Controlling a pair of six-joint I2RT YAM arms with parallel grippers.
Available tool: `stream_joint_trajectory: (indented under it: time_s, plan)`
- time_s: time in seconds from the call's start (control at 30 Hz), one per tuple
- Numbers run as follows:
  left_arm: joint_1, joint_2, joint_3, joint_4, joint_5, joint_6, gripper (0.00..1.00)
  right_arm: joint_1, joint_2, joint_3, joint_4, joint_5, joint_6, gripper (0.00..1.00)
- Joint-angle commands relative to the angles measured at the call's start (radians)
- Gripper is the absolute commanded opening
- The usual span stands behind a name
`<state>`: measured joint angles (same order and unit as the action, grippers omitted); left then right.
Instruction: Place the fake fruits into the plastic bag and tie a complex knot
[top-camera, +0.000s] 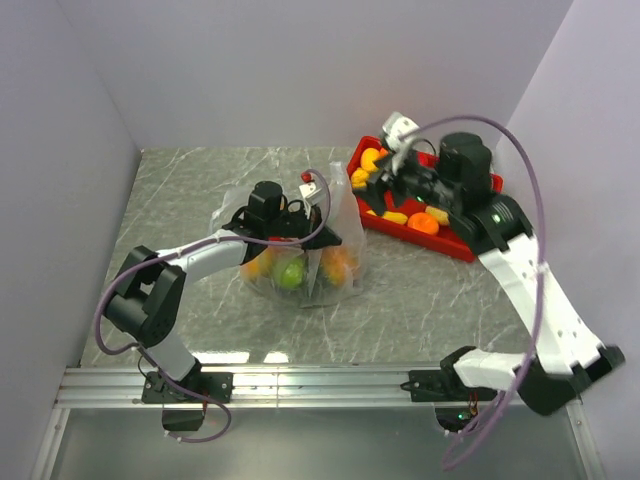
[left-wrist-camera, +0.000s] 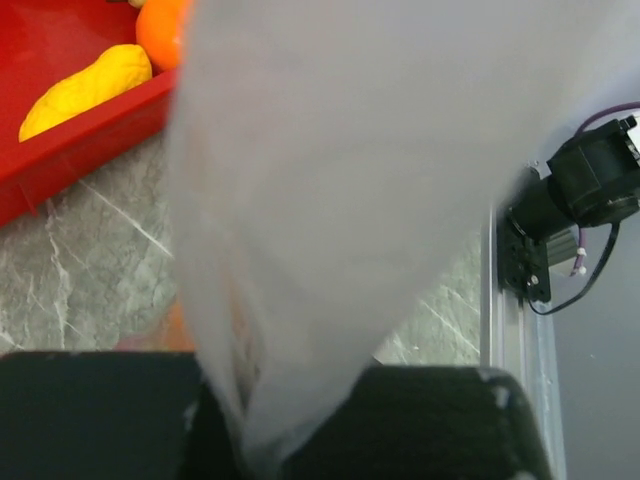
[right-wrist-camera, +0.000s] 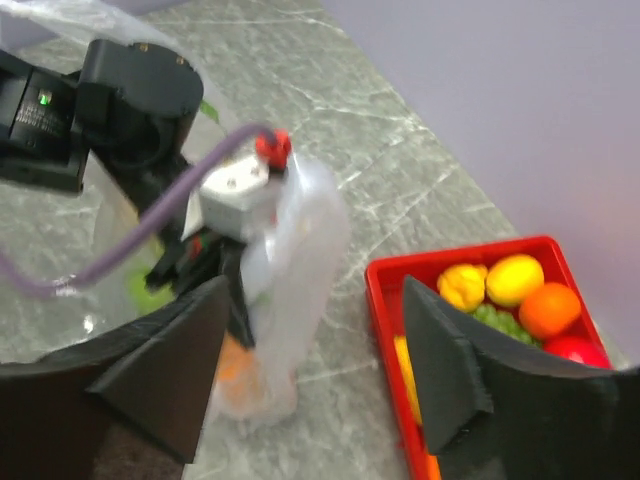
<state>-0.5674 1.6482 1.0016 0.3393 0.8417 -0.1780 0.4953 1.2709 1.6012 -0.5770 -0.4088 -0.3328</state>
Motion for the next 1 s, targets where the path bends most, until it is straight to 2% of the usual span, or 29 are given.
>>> stream_joint_trajectory:
  time_s: [0.0,0.1,0.2,0.4,0.57,0.63,0.7,0.73,0.77,0.9,0.97]
  plan:
    - [0.004,-0.065,0.031,-0.003,0.053,0.015,0.01,-0.017,-0.155,-0.14,-0.003,0.036,0.025,0.79]
    - [0.003,-0.073,0.028,-0.002,0.068,0.037,0.01,-0.032,-0.22,-0.271,0.128,0.03,0.043,0.81]
    - [0.004,-0.071,0.023,0.016,0.088,0.025,0.01,-0.038,-0.197,-0.388,0.245,-0.04,0.084,0.82]
    - [0.004,-0.067,0.017,0.043,0.108,0.014,0.01,-0.04,-0.075,-0.438,0.455,-0.14,0.187,0.82]
    - [0.004,-0.065,0.003,0.069,0.099,0.002,0.01,-0.041,0.042,-0.445,0.525,-0.208,0.247,0.8]
    - [0.004,-0.062,0.005,0.072,0.082,-0.005,0.01,-0.041,0.089,-0.44,0.542,-0.231,0.291,0.72]
    - [0.008,-0.064,0.006,0.06,0.063,-0.009,0.03,-0.049,0.12,-0.428,0.533,-0.246,0.331,0.43]
    - [0.011,-0.067,0.006,0.047,0.053,-0.014,0.05,-0.063,0.137,-0.42,0.528,-0.283,0.403,0.26]
    - [0.015,-0.073,0.0,0.044,0.03,-0.035,0.08,-0.067,0.171,-0.416,0.517,-0.295,0.426,0.03]
    - [0.063,-0.12,-0.035,0.006,-0.042,-0.071,0.16,-0.083,0.212,-0.426,0.456,-0.221,0.489,0.0]
    - [0.078,-0.169,-0.043,-0.079,-0.094,-0.022,0.23,-0.101,0.219,-0.423,0.439,-0.151,0.486,0.0]
